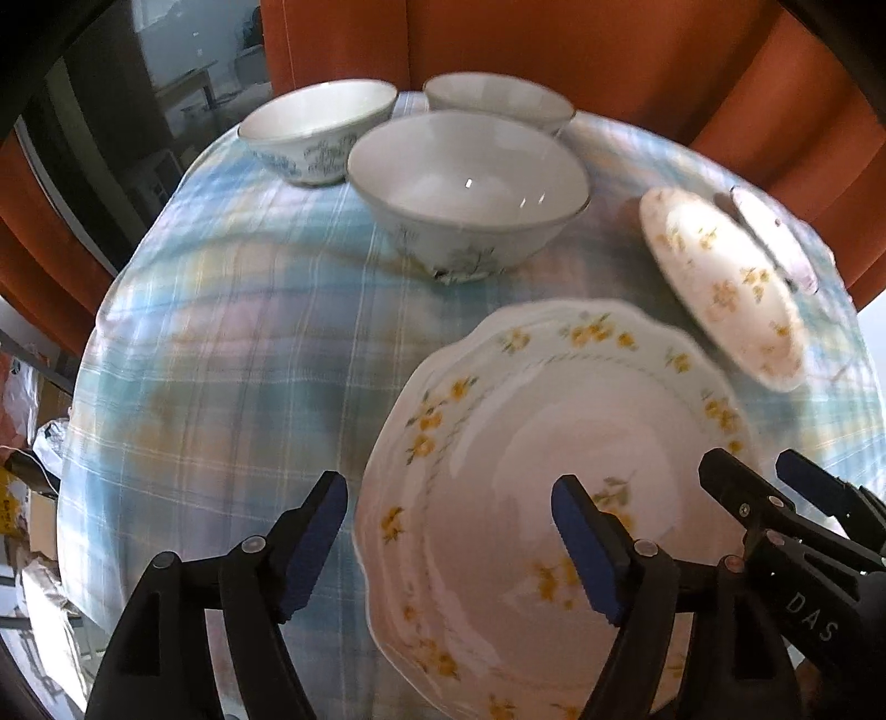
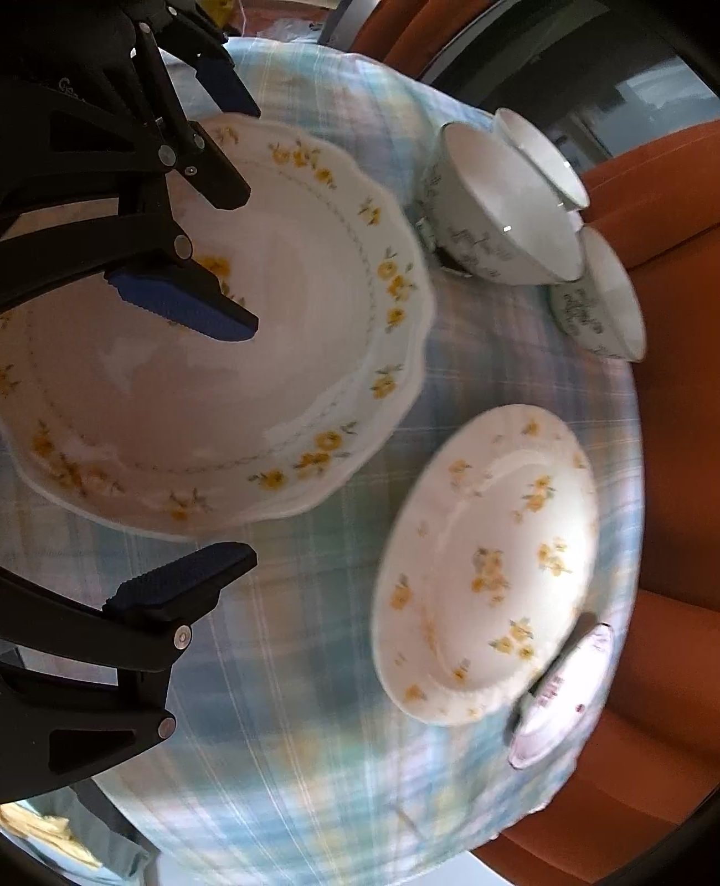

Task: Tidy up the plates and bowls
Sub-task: 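Carry the large plate toward the bowls, set it down, open right tool, then move both tools to the medium yellow-flower plate and grasp its rim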

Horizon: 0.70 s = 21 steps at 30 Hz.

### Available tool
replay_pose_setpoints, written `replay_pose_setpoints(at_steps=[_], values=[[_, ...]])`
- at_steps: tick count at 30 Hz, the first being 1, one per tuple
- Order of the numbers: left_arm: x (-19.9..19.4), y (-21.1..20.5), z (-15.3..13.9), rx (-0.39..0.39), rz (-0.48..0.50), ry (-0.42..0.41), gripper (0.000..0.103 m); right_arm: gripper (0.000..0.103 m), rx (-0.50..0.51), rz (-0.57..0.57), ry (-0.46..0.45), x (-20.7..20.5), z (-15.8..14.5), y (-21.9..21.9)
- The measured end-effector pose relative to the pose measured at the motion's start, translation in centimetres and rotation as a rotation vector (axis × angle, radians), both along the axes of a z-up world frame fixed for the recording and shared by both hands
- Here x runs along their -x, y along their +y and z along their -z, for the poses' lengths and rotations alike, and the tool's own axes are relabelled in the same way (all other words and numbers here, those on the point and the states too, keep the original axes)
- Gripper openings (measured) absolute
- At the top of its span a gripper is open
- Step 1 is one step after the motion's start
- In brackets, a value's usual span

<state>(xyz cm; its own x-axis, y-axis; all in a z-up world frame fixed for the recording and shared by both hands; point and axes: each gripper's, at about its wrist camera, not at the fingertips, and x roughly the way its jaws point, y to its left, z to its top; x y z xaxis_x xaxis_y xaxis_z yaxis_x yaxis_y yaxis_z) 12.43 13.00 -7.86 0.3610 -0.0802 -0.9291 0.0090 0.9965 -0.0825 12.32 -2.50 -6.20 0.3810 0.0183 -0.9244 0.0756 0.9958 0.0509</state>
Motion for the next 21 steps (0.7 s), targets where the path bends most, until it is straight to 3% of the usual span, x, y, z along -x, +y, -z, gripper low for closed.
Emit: replay_pose_setpoints(at_steps=[10, 21], values=[[-1.4, -4.0, -2.4, 0.03, 0.008, -0.067, 0.084, 0.086, -0.028, 0.055, -0.053, -0.2, -3.1, -4.4], [-6.3, -11.0, -2.4, -0.01, -0.012, -0.075, 0.087, 0.086, -0.044, 0.047, -0.086, -4.9, -3.6, -12.1]])
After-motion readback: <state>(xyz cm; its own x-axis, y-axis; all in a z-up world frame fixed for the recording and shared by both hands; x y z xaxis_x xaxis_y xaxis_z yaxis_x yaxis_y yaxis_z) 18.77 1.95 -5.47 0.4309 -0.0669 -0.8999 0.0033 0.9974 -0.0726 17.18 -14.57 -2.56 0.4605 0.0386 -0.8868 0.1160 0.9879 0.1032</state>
